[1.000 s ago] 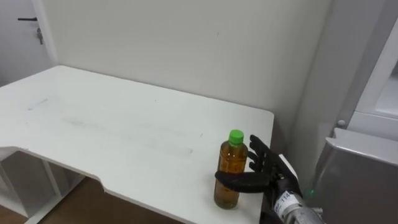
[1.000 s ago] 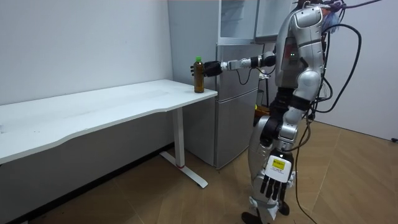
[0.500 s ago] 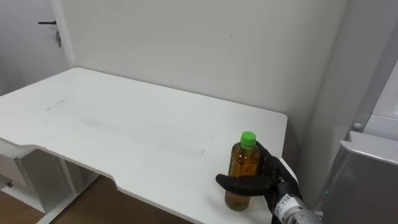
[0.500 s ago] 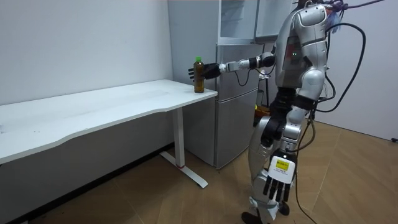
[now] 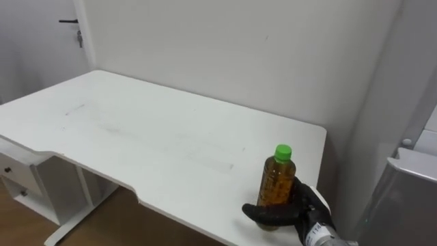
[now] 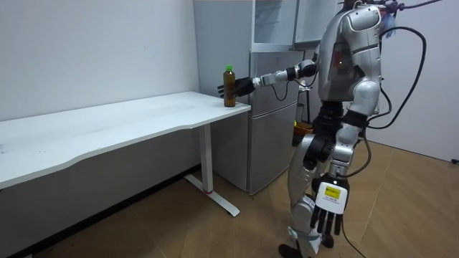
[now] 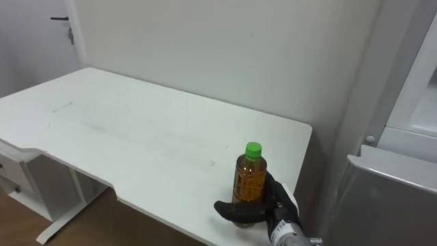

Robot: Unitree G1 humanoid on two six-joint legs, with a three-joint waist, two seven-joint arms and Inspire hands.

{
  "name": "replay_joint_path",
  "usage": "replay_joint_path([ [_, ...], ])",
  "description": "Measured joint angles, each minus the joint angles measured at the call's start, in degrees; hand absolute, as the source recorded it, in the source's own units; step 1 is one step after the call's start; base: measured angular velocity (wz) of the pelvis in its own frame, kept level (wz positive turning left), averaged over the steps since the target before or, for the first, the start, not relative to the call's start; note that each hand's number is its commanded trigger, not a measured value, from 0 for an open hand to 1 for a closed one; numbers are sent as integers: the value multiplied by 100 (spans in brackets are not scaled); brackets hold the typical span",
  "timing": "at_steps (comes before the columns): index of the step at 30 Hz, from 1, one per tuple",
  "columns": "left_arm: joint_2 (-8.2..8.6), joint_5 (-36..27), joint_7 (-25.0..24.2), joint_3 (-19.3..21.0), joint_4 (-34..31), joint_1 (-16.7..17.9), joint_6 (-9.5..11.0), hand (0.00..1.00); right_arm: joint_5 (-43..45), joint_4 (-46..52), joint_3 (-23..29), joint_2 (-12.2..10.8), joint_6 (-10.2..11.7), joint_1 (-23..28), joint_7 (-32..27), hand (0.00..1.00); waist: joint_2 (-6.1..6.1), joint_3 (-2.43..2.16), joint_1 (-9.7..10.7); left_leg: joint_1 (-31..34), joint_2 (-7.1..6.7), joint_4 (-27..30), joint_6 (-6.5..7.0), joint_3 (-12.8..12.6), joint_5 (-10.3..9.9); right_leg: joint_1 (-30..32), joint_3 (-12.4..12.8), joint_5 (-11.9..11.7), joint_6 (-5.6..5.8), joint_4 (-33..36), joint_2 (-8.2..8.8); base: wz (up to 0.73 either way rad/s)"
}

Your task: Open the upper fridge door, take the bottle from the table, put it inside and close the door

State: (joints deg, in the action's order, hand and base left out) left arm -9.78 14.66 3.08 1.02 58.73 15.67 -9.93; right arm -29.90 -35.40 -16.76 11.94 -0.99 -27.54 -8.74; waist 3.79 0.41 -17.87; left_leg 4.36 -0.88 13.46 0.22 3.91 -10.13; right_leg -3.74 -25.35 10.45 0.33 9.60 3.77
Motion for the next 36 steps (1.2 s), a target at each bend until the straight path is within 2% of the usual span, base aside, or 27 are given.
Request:
replay_joint_path([
  [6,-7,-3,-6,0,0,54,0,0,-367,-2,2,3,0,0,-57,0,-4,16,2,47,-5,8,2,-2,1,28,-26,0,0,3,2,1],
  [10,-10,-32,-19,-3,-31,46,3,0,-416,-7,1,14,37,-1,-65,0,-37,62,15,106,-2,17,2,-1,1,82,-22,0,0,7,3,0],
  [15,-11,-47,-17,-20,-56,53,-5,0,-466,-97,3,84,91,-19,-47,0,-77,90,23,108,2,21,2,-2,1,81,-38,0,0,9,11,0],
  [19,-11,-47,12,-29,-149,84,-28,0,-557,-228,19,107,98,-104,-44,0,-85,93,32,119,2,17,4,0,2,81,-70,0,0,11,15,0],
  [20,-11,-48,14,-30,-150,84,-34,0,-563,-227,19,110,98,-104,-44,47,-88,92,32,122,0,20,4,1,2,81,-76,0,0,10,15,0],
  [21,-11,-49,15,-31,-158,87,-50,0,-574,-227,19,120,98,-104,-44,100,-92,89,34,130,-5,27,4,8,2,81,-90,0,0,11,14,4],
  [23,-11,-56,19,-54,-268,127,-69,0,-592,-228,27,144,96,-104,-53,100,-102,84,33,139,-10,36,4,16,2,84,-136,0,0,15,19,2],
  [28,-8,-67,66,-186,-503,209,-101,0,-754,-479,61,154,112,-221,-117,100,-194,35,27,145,-23,38,6,84,11,89,-162,0,0,17,24,1],
  [36,-9,-173,143,-300,-607,216,-38,0,-970,-932,135,219,134,-488,-114,100,-238,34,16,298,-54,95,6,120,57,216,-175,-2,-3,20,28,5],
])
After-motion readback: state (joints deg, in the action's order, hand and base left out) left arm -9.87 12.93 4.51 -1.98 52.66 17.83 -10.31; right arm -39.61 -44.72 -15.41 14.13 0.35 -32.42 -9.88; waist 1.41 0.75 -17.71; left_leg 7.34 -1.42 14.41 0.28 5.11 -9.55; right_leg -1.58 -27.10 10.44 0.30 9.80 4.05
